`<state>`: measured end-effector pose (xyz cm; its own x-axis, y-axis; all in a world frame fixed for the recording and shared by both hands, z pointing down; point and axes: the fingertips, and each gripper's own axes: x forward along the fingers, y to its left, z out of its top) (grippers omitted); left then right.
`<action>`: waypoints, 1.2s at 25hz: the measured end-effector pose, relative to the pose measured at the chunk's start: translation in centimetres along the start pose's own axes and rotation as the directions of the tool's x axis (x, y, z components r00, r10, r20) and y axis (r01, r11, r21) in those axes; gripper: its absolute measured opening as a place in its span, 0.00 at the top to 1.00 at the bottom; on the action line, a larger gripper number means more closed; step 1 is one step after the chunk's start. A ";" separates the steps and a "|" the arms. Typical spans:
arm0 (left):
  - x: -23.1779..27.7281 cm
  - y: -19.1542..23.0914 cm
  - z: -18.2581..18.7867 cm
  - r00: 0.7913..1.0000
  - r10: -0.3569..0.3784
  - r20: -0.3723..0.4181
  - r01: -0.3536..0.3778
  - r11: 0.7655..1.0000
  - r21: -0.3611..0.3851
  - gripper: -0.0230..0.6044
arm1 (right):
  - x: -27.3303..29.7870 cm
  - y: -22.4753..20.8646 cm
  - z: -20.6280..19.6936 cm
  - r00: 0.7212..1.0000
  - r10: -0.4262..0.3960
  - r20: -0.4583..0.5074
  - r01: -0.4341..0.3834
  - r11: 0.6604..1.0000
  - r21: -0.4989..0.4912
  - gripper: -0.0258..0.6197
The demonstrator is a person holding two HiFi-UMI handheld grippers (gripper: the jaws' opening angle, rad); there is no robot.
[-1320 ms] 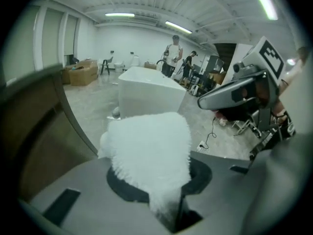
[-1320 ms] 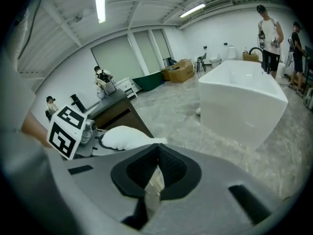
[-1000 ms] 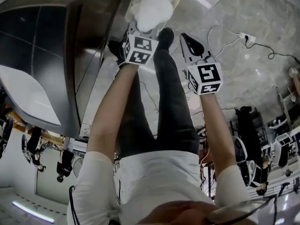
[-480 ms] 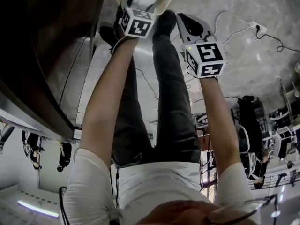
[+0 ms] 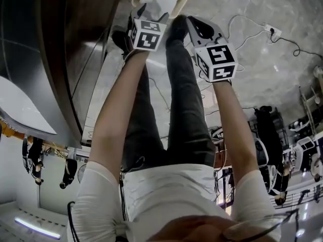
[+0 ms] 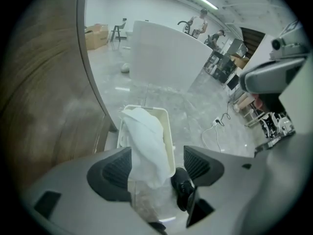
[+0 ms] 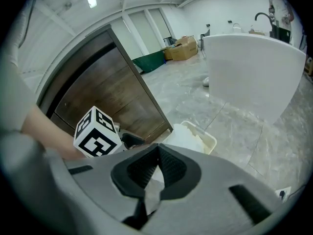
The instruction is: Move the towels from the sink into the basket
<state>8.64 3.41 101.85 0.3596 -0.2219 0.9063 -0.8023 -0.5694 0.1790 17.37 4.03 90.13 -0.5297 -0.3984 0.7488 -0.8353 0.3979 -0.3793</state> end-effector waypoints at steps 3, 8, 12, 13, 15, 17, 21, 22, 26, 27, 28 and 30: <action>-3.4 -0.6 1.3 0.999 -0.001 0.033 0.002 1.000 -0.002 0.54 | -2.0 1.3 1.8 1.000 -0.001 -0.001 0.001 0.999 -0.037 0.96; -9.1 -2.2 2.3 0.999 -0.015 0.051 0.015 1.000 -0.001 0.64 | -5.7 4.0 4.1 1.000 0.003 -0.005 -0.004 0.995 -0.097 0.96; -15.1 -2.5 3.3 0.996 -0.004 0.092 0.004 1.000 0.004 0.77 | -9.5 7.4 6.5 1.000 -0.001 0.000 0.001 0.992 -0.126 0.96; -17.1 -2.5 3.7 0.994 0.008 0.108 -0.008 1.000 -0.001 0.81 | -10.8 8.2 7.4 1.000 -0.002 0.005 0.002 0.991 -0.136 0.96; -21.2 -2.6 4.9 0.989 0.028 0.147 -0.027 1.000 -0.013 0.90 | -13.2 10.0 9.1 1.000 -0.003 0.017 0.005 0.989 -0.151 0.96; -24.9 -2.9 6.3 0.983 0.029 0.183 -0.028 1.000 -0.008 0.91 | -15.2 11.2 10.8 0.999 -0.005 0.034 0.010 0.987 -0.162 0.96; -32.6 -3.7 8.7 0.969 0.014 0.245 -0.027 0.998 0.048 0.92 | -18.9 14.3 14.3 0.997 -0.006 0.079 0.022 0.980 -0.197 0.96; -34.6 -3.7 9.3 0.964 0.015 0.264 -0.030 0.998 0.054 0.92 | -20.0 15.4 15.4 0.996 -0.002 0.094 0.022 0.978 -0.208 0.96; -42.2 -4.0 10.9 0.943 0.013 0.332 -0.028 0.999 0.040 0.94 | -24.3 19.6 19.1 0.990 0.020 0.140 0.015 0.969 -0.249 0.96; -43.9 -4.2 11.3 0.938 0.009 0.346 -0.023 0.999 0.035 0.94 | -25.4 20.5 19.9 0.989 0.023 0.148 0.016 0.966 -0.258 0.96; -45.5 -4.4 11.5 0.934 0.006 0.358 -0.019 0.999 0.032 0.94 | -26.5 21.3 20.7 0.987 0.025 0.157 0.018 0.963 -0.269 0.96; -48.7 -5.0 11.9 0.923 0.000 0.385 -0.012 1.000 0.029 0.94 | -28.6 23.1 22.1 0.984 0.028 0.178 0.025 0.956 -0.293 0.96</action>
<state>0.79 7.63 52.21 0.5154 -0.5094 0.6891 -0.7926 -0.5892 0.1573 9.96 6.37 47.89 -0.5709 -0.5274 0.6293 -0.7687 0.6126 -0.1840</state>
